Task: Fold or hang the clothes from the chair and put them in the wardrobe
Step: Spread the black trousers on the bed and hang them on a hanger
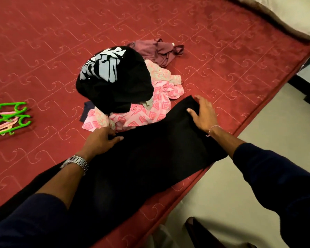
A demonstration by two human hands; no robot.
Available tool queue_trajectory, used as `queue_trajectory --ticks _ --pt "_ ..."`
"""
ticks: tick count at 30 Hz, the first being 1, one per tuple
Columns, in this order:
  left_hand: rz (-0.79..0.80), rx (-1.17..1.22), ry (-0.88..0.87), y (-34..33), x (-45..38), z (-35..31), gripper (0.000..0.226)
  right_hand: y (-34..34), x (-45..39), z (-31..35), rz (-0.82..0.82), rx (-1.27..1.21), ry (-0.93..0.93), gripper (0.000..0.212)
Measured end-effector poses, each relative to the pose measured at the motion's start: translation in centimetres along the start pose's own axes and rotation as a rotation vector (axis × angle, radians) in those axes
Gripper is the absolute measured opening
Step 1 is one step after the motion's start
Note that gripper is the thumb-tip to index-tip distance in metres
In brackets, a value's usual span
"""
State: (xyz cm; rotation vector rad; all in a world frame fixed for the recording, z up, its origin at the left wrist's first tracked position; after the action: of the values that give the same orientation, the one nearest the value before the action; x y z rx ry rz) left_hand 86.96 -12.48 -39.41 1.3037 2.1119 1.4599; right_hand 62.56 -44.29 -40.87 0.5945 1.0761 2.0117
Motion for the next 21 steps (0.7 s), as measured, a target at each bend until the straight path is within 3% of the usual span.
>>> queue_trajectory --ticks 4,7,10,13,16,21 --pt "-0.141 -0.005 -0.012 -0.2 0.6 -0.3 0.029 1.3 3.1 -3.0 -0.052 0.033 -0.061 0.043" --pt "-0.272 -0.045 -0.006 -0.5 0.9 -0.6 0.02 3.3 5.9 -5.9 -0.073 0.157 -0.213 0.057" --pt "-0.312 -0.109 0.03 -1.1 1.3 -0.9 0.018 4.1 7.7 -7.9 0.061 0.278 -0.257 0.067" --pt "-0.317 -0.185 0.08 -1.5 1.5 -1.2 0.019 4.6 7.4 -7.8 0.129 0.174 -0.156 0.041" --pt "-0.326 -0.201 0.101 -1.8 2.2 -2.0 0.017 6.2 6.7 -7.3 -0.029 0.042 -0.147 0.037" --pt "-0.377 -0.247 0.106 -2.0 4.0 -2.1 0.024 5.3 7.4 -6.6 -0.055 0.438 -0.251 0.037"
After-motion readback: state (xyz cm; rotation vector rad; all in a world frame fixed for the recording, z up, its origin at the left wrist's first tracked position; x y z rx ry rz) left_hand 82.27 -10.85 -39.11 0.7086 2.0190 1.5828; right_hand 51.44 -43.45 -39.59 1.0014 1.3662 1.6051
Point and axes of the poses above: each hand's wrist, its own x-axis away from the middle knuckle, its own y-axis out of the back of the hand, z = x × y, the point moved 3 cm from there along -x, towards the middle knuckle, and after that the axes turned 6 degrees about -z, right-handed, at the moved point
